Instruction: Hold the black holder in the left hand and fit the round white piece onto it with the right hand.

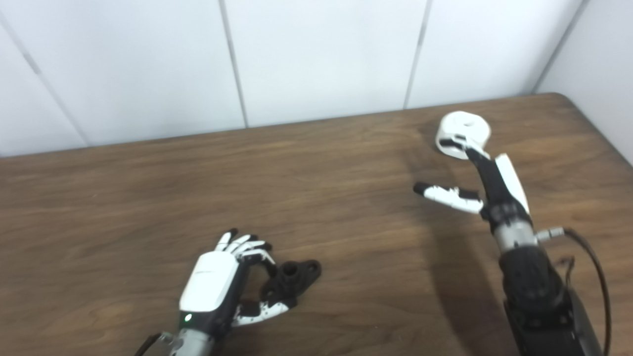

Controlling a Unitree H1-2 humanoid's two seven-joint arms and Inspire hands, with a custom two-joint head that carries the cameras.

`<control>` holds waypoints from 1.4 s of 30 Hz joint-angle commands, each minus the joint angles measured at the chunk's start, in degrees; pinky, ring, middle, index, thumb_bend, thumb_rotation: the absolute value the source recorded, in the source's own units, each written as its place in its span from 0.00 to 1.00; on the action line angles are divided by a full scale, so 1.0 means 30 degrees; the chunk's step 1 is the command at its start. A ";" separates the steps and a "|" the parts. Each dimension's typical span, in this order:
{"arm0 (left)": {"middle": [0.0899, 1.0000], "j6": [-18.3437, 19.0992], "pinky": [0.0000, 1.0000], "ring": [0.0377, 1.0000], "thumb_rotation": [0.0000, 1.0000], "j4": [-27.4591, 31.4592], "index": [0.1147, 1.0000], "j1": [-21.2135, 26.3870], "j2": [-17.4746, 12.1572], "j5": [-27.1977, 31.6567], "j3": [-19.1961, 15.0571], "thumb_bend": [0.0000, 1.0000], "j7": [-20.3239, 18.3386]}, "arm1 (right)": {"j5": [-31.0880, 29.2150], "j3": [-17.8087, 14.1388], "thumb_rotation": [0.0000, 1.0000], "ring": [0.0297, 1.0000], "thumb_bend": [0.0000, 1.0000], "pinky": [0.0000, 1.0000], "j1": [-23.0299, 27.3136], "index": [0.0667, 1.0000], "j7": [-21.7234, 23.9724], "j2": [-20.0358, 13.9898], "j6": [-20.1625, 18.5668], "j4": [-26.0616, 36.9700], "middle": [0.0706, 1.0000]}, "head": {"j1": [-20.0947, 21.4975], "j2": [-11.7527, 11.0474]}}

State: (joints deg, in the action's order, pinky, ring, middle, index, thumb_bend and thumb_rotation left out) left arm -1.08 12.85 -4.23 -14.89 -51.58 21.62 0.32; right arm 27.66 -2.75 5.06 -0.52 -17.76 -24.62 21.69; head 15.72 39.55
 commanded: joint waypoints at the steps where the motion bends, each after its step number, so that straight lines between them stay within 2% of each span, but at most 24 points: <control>1: 0.74 -0.0083 0.97 0.84 0.05 -0.0111 0.42 -0.0106 -0.0436 -0.0131 -0.0225 0.52 -0.0216 | 0.0844 -0.0136 0.36 0.93 0.88 0.98 0.1011 0.74 0.0057 -0.0744 -0.0062 0.0295 0.92 | 0.0646 -0.0158; 6: 0.73 -0.0169 0.96 0.84 0.05 0.0009 0.42 -0.0131 -0.0627 0.0136 -0.0530 0.52 -0.0498 | 0.1785 -0.0131 0.32 0.93 0.89 1.00 0.2014 0.74 0.0517 -0.1451 -0.0655 -0.0086 0.93 | 0.2065 -0.0594; 15: 0.71 -0.0450 0.92 0.82 0.04 0.0030 0.42 -0.0154 -0.0847 0.0246 -0.0939 0.52 -0.0605 | 0.2785 -0.0225 0.29 0.99 0.88 1.00 0.3579 0.75 0.1102 -0.2249 -0.0631 -0.1448 0.96 | 0.3373 -0.1243; 25: 0.71 -0.0916 0.92 0.82 0.04 -0.0437 0.42 -0.0222 -0.0884 0.0415 -0.1217 0.52 -0.0416 | 0.4108 -0.0494 0.26 1.00 0.86 1.00 0.5571 0.77 0.1909 -0.3037 -0.0757 -0.4531 0.98 | 0.3621 -0.1662; 42: 0.70 -0.1224 0.92 0.82 0.04 -0.0760 0.42 -0.0342 -0.0827 0.0185 -0.1247 0.52 -0.0302 | 0.5200 0.0803 0.29 1.00 0.95 1.00 0.8389 0.82 0.2670 -0.4590 -0.0750 -0.9790 1.00 | 0.3373 -0.1906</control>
State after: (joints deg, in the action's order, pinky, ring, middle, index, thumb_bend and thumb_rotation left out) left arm -5.31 11.68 -4.71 -16.15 -49.79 18.21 -0.07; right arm 42.00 -0.22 26.72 7.85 -29.21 -26.84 -8.28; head 25.84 33.75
